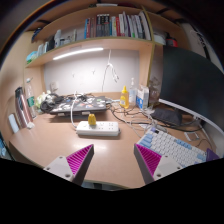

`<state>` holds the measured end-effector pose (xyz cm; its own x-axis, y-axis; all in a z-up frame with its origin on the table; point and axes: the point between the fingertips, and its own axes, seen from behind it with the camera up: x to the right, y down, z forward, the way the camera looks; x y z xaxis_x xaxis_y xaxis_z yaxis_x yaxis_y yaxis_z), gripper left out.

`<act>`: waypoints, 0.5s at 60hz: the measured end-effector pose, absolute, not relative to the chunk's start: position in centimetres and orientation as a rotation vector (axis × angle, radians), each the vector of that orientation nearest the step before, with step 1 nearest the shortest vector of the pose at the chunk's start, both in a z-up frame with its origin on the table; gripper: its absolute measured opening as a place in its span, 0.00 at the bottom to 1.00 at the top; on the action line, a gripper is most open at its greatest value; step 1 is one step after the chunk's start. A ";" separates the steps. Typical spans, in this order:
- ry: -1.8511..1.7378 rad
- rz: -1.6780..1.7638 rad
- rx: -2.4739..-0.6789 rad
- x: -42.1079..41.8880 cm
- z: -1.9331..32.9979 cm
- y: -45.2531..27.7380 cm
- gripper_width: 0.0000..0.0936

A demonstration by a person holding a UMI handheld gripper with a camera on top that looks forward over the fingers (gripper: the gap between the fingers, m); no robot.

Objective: Unplug charger

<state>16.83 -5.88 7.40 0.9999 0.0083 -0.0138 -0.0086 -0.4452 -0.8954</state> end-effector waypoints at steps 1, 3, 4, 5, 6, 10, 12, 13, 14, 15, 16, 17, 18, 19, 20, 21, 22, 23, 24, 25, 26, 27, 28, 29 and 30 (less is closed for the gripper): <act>-0.001 0.021 -2.032 16.7 7.4 -5.9 0.95; -0.006 0.023 -2.033 16.4 7.3 -5.7 0.95; -0.009 0.024 -2.035 16.2 7.3 -5.6 0.95; -0.011 0.024 -2.038 16.0 7.2 -5.5 0.95; -0.013 0.024 -2.041 15.8 7.1 -5.4 0.95; -0.023 0.027 -2.048 14.9 7.0 -5.1 0.95; -0.033 0.031 -2.050 14.4 6.9 -4.9 0.95; -0.040 0.033 -2.052 14.4 6.8 -4.8 0.95; -0.044 0.036 -2.053 14.1 6.8 -4.6 0.95; -0.046 0.037 -2.053 13.8 6.7 -4.4 0.95; -0.049 0.039 -2.055 13.5 6.6 -4.2 0.95; -0.051 0.040 -2.057 13.3 6.5 -4.1 0.95; -0.054 0.041 -2.058 13.0 6.4 -3.9 0.95; -0.057 0.042 -2.060 12.8 6.4 -3.7 0.94; -0.060 0.044 -2.060 12.6 6.3 -3.4 0.95; -0.062 0.047 -2.060 12.3 6.2 -3.2 0.95; -0.064 0.049 -2.060 12.1 6.2 -2.9 0.95; -0.064 0.053 -2.059 11.8 6.2 -2.6 0.95; -0.065 0.057 -2.057 11.6 6.2 -2.3 0.95; -0.066 0.063 -2.054 11.2 6.2 -2.0 0.95; -0.069 0.068 -2.051 10.9 6.2 -1.6 0.95; -0.072 0.073 -2.049 10.6 6.1 -1.2 0.94; -0.074 0.079 -2.046 10.3 6.1 -0.8 0.94; -0.074 0.083 -2.043 10.0 6.1 -0.3 0.94; -0.075 0.086 -2.039 9.7 6.1 0.1 0.94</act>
<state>9.67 0.14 6.10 0.9955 0.0906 -0.0285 0.0156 -0.4522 -0.8918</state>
